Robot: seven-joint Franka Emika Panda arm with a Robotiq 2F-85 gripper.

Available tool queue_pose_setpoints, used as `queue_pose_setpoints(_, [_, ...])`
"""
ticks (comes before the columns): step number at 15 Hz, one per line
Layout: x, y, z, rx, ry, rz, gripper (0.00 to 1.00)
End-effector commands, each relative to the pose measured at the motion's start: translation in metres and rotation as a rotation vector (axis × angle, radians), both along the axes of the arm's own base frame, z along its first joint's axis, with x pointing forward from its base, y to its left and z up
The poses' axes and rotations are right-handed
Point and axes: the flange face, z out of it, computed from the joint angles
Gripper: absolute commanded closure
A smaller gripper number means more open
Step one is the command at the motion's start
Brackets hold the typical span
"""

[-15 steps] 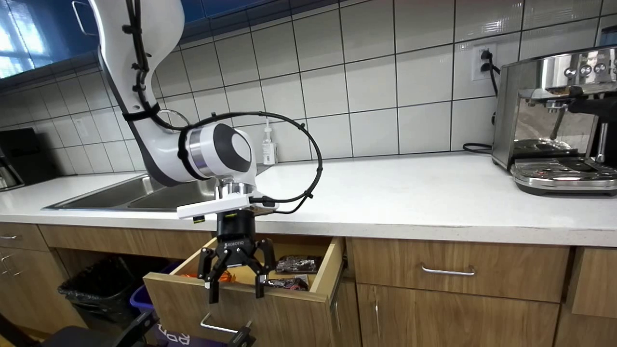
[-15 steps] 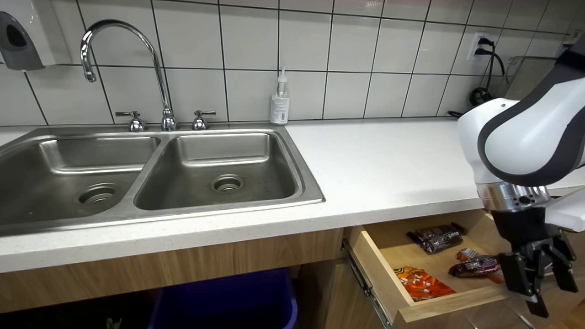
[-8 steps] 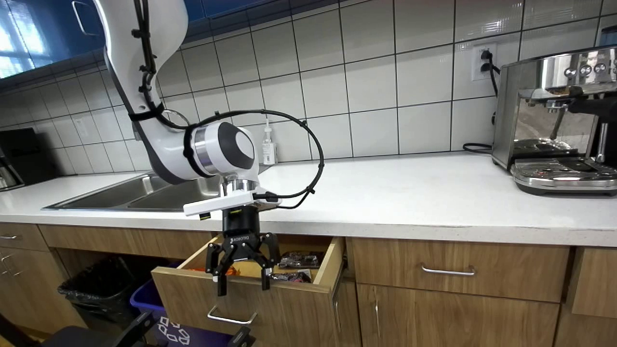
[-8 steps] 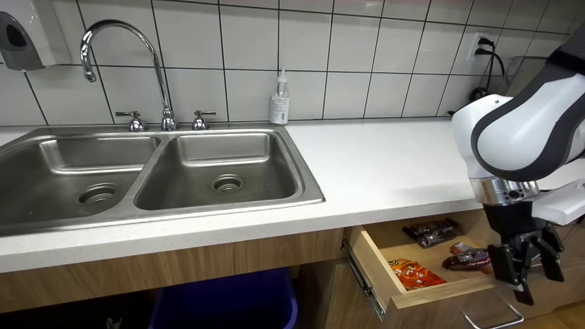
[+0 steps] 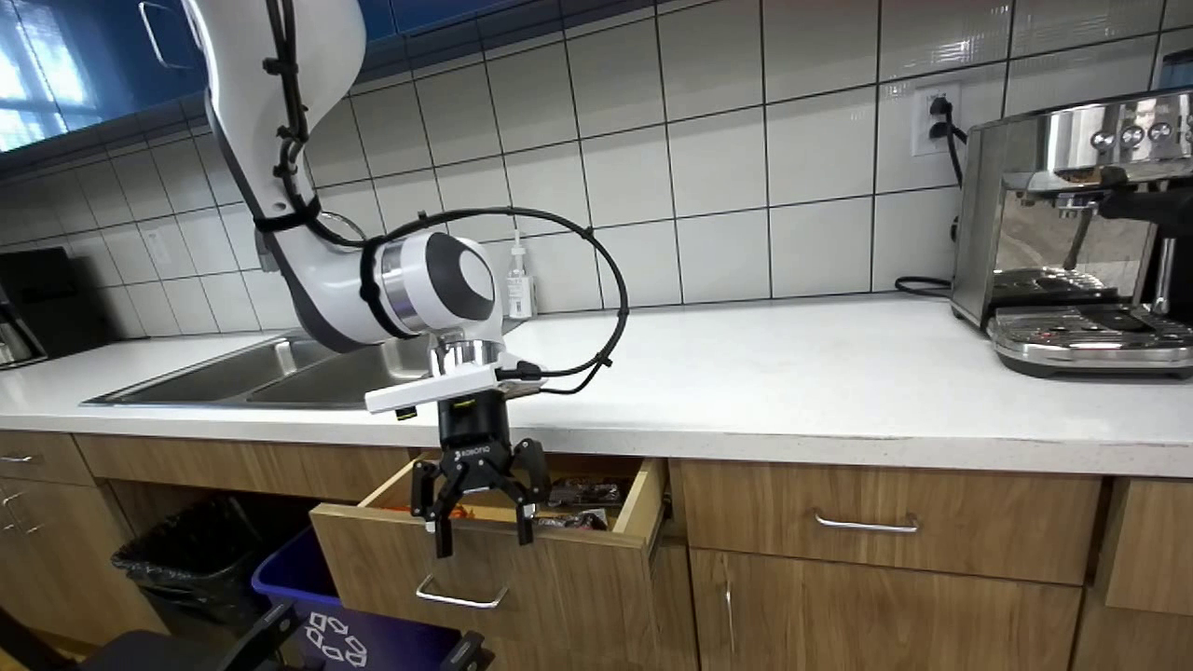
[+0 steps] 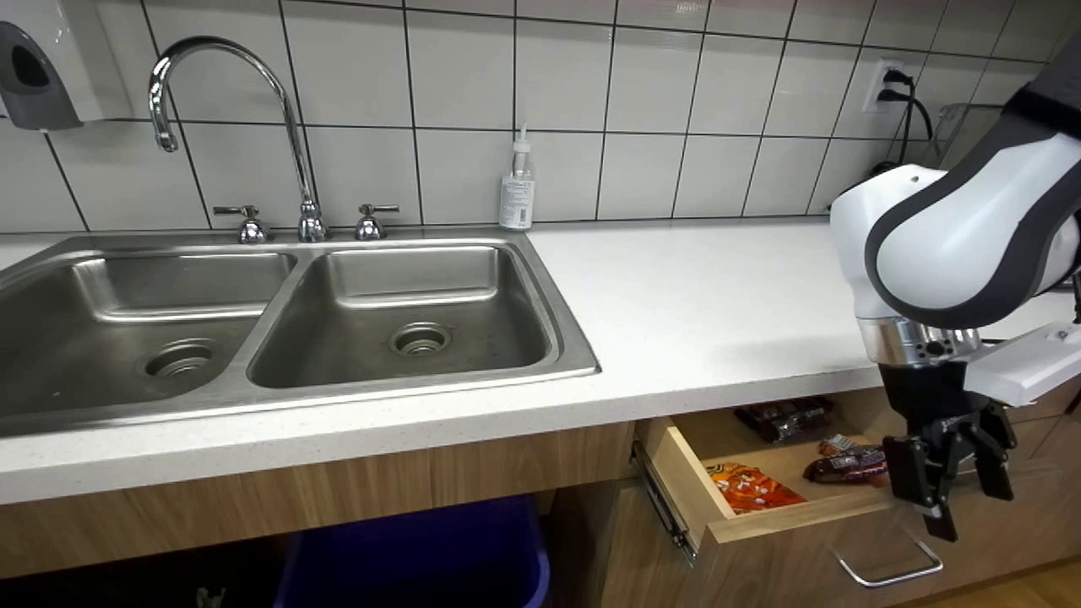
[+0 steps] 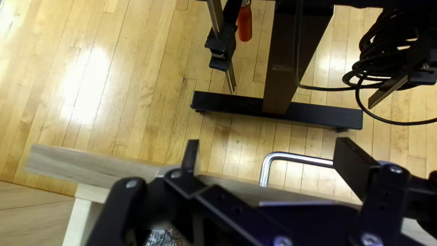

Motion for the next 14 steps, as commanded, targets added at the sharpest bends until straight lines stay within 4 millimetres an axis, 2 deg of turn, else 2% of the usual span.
queue_pose_setpoints(1, [0.018,0.000,-0.007,-0.011,-0.058,0.012,0.00])
queue_pose_setpoints(6, [0.031,0.004,-0.007,-0.006,-0.104,0.035,0.00])
queue_pose_setpoints(14, [0.037,0.009,-0.007,-0.020,-0.178,0.078,0.00])
